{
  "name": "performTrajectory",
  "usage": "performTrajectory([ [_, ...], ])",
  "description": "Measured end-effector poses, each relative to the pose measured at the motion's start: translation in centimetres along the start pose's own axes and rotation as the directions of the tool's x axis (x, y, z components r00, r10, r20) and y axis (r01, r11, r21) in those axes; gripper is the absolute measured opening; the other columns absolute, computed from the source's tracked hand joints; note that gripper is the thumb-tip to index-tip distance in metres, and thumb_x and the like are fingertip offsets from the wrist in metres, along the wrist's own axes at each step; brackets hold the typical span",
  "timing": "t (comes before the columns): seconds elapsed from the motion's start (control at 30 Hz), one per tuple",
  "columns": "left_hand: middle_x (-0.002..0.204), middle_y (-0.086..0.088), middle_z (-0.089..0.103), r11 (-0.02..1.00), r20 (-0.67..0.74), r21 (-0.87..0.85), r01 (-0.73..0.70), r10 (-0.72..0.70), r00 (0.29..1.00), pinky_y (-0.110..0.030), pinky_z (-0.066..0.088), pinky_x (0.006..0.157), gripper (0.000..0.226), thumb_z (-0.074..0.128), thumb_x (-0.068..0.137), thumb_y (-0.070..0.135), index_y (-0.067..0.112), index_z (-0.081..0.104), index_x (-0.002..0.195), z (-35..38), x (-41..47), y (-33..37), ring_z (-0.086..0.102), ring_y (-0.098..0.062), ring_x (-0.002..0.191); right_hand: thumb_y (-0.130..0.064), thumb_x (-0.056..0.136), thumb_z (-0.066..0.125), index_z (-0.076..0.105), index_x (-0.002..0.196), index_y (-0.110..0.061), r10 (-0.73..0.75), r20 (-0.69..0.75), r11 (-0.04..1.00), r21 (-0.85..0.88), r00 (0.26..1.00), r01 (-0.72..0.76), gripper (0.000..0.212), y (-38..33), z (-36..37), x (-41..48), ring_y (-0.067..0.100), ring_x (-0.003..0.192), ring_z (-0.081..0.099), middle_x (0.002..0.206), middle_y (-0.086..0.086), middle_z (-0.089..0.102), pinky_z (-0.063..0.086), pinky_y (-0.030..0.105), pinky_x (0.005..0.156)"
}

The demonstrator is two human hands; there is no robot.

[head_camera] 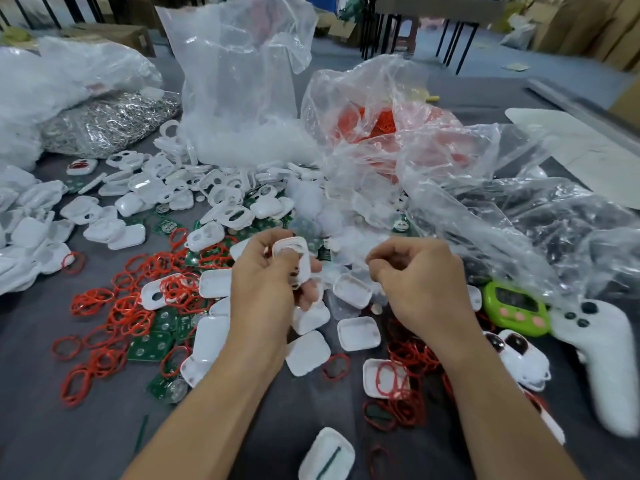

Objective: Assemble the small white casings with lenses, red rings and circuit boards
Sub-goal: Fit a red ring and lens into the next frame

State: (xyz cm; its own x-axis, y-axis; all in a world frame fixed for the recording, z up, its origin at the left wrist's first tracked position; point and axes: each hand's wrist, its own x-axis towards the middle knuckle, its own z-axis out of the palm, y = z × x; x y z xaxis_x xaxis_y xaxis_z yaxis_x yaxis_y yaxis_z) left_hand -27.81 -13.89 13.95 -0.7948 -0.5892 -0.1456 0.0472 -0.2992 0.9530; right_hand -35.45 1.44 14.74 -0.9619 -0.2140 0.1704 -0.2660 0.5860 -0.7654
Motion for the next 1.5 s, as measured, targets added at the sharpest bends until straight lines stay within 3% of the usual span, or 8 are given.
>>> performTrajectory([
  [0.17, 0.065, -0.007, 0.051, 0.983, 0.162, -0.098, 0.156, -0.139, 0.977, -0.021, 0.025, 0.034, 0.025, 0.039, 0.081, -0.002, 0.011, 0.059, 0.074, -0.9, 0.0, 0.5, 0.026, -0.013, 0.036, -0.016, 0.078, 0.077, 0.077, 0.066, -0.032, -0.026, 0.226, 0.976, -0.203, 0.974, 0.074, 0.020, -0.1, -2.8, -0.3, -0.008, 0.055, 0.061, 0.058, -0.024, 0.066, 0.039, 0.006, 0.049],
  [0.33, 0.064, 0.003, 0.037, 0.990, 0.163, -0.032, 0.134, -0.127, 0.978, -0.019, 0.021, 0.035, 0.027, 0.064, 0.086, 0.038, 0.021, 0.053, 0.069, -0.8, 0.0, 0.5, 0.020, -0.010, 0.040, -0.018, 0.072, 0.088, 0.078, 0.074, -0.036, 0.168, 0.506, 0.899, -0.431, 0.846, 0.079, 0.021, -0.3, -5.0, -0.8, -0.004, 0.053, 0.061, 0.067, -0.014, 0.071, 0.040, 0.010, 0.044],
  [0.53, 0.072, -0.008, 0.047, 0.962, 0.184, 0.274, 0.018, -0.071, 0.980, -0.025, 0.028, 0.047, 0.024, 0.050, 0.091, 0.024, 0.020, 0.055, 0.068, -0.5, -0.4, 0.1, 0.033, -0.016, 0.048, -0.022, 0.076, 0.085, 0.074, 0.074, -0.035, 0.166, 0.406, 0.845, -0.528, 0.899, 0.083, 0.017, -0.1, -3.7, -0.8, 0.004, 0.068, 0.065, 0.072, -0.013, 0.070, 0.056, 0.024, 0.064],
  [0.77, 0.061, -0.012, 0.055, 0.992, 0.417, 0.058, 0.108, -0.123, 0.900, -0.028, 0.021, 0.045, 0.057, 0.030, 0.111, 0.041, 0.012, 0.073, 0.090, -0.1, -0.7, -0.3, 0.029, -0.016, 0.038, -0.020, 0.081, 0.080, 0.070, 0.068, -0.027, -0.030, 0.036, 0.999, 0.028, 0.999, 0.029, 0.018, -0.8, -3.0, -1.1, 0.001, 0.054, 0.064, 0.062, -0.013, 0.069, 0.043, 0.012, 0.051],
  [0.9, 0.062, -0.011, 0.059, 0.984, 0.393, 0.038, 0.174, -0.175, 0.903, -0.019, 0.025, 0.038, 0.050, 0.040, 0.108, 0.041, 0.014, 0.077, 0.087, 0.5, -0.6, -0.6, 0.038, -0.015, 0.038, -0.018, 0.079, 0.077, 0.063, 0.071, -0.022, -0.200, -0.100, 0.976, -0.108, 0.975, 0.189, 0.017, -2.0, -0.6, -2.6, 0.009, 0.057, 0.062, 0.060, -0.008, 0.064, 0.048, 0.024, 0.059],
  [1.1, 0.067, -0.003, 0.059, 0.995, 0.296, 0.035, 0.092, -0.098, 0.950, -0.021, 0.044, 0.045, 0.007, 0.065, 0.077, 0.019, 0.022, 0.066, 0.071, 0.9, -0.5, -1.0, 0.056, -0.015, 0.059, -0.019, 0.083, 0.074, 0.069, 0.078, -0.024, -0.281, 0.002, 0.960, -0.003, 0.960, 0.281, 0.009, -2.7, 0.9, -3.5, 0.008, 0.060, 0.065, 0.065, -0.010, 0.069, 0.050, 0.023, 0.059],
  [1.23, 0.068, -0.004, 0.053, 0.998, 0.267, 0.050, 0.025, -0.037, 0.963, -0.026, 0.035, 0.047, 0.008, 0.061, 0.072, 0.012, 0.020, 0.062, 0.075, 0.4, -0.1, -0.5, 0.048, -0.016, 0.054, -0.013, 0.079, 0.081, 0.081, 0.080, -0.030, -0.149, 0.111, 0.958, 0.263, 0.983, 0.116, 0.016, -2.4, 0.2, -3.2, -0.003, 0.066, 0.072, 0.068, -0.021, 0.074, 0.054, 0.014, 0.061],
  [1.5, 0.061, -0.015, 0.058, 0.974, 0.371, 0.177, -0.145, 0.070, 0.926, -0.024, 0.036, 0.046, 0.023, 0.057, 0.092, 0.038, 0.021, 0.064, 0.079, -0.2, -0.1, -0.8, 0.042, -0.019, 0.045, -0.012, 0.073, 0.090, 0.082, 0.096, -0.036, -0.113, 0.076, 0.984, 0.150, 0.991, 0.101, 0.034, -1.7, -0.2, -2.8, 0.001, 0.069, 0.069, 0.078, -0.024, 0.072, 0.052, 0.011, 0.064],
])
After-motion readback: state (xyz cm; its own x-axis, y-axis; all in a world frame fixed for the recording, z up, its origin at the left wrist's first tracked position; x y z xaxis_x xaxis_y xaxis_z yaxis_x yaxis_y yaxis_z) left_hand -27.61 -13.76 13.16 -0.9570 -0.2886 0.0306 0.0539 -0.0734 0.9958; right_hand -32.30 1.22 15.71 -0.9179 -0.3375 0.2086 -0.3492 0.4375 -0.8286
